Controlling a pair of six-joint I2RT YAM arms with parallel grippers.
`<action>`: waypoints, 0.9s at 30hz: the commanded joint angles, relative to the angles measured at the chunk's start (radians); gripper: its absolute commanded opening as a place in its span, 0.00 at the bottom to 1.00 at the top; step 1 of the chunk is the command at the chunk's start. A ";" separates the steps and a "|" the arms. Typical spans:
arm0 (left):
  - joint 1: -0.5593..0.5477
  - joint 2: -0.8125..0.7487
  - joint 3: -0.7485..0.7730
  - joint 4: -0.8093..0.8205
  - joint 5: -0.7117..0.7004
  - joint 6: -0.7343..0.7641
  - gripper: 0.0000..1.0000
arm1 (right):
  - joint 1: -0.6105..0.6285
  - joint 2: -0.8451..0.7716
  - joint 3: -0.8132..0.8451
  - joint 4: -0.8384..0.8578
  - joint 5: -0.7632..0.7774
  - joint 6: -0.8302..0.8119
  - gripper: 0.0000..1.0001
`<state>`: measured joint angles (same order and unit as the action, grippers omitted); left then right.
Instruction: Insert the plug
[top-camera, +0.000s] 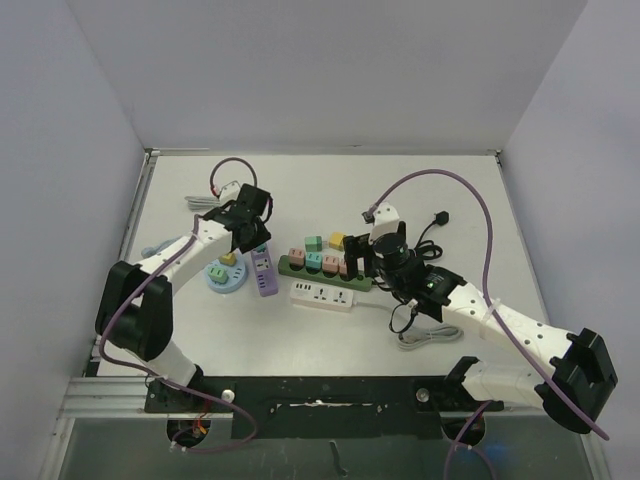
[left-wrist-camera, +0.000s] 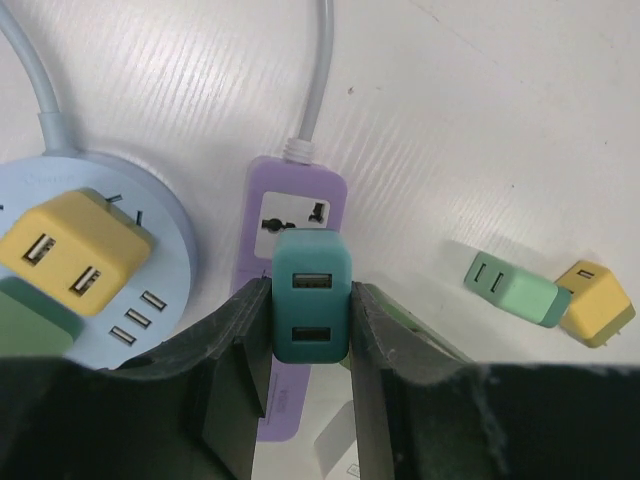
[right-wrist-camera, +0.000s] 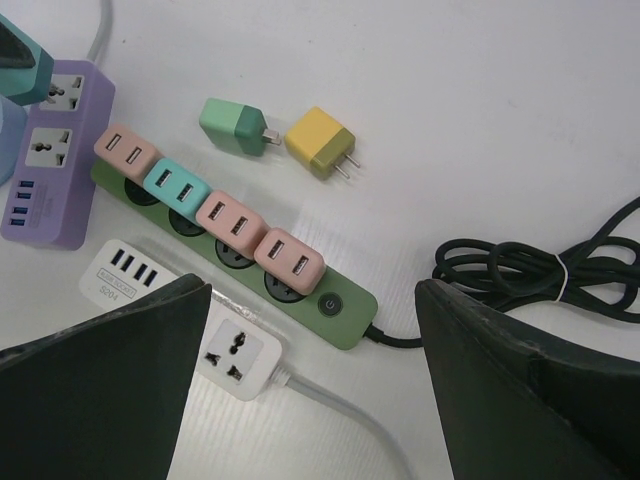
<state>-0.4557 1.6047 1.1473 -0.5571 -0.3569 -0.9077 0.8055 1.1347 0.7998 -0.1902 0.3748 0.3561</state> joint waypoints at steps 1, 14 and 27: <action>-0.001 0.027 0.081 0.006 -0.077 0.034 0.12 | -0.013 -0.028 -0.013 0.032 -0.006 0.009 0.86; -0.004 0.164 0.175 -0.081 -0.042 0.066 0.11 | -0.043 0.003 0.003 0.015 -0.006 0.009 0.86; -0.027 0.233 0.225 -0.190 -0.034 0.108 0.09 | -0.052 0.018 0.005 0.006 -0.010 0.023 0.86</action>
<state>-0.4683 1.8095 1.3415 -0.6884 -0.3859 -0.8074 0.7620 1.1427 0.7906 -0.2039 0.3622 0.3637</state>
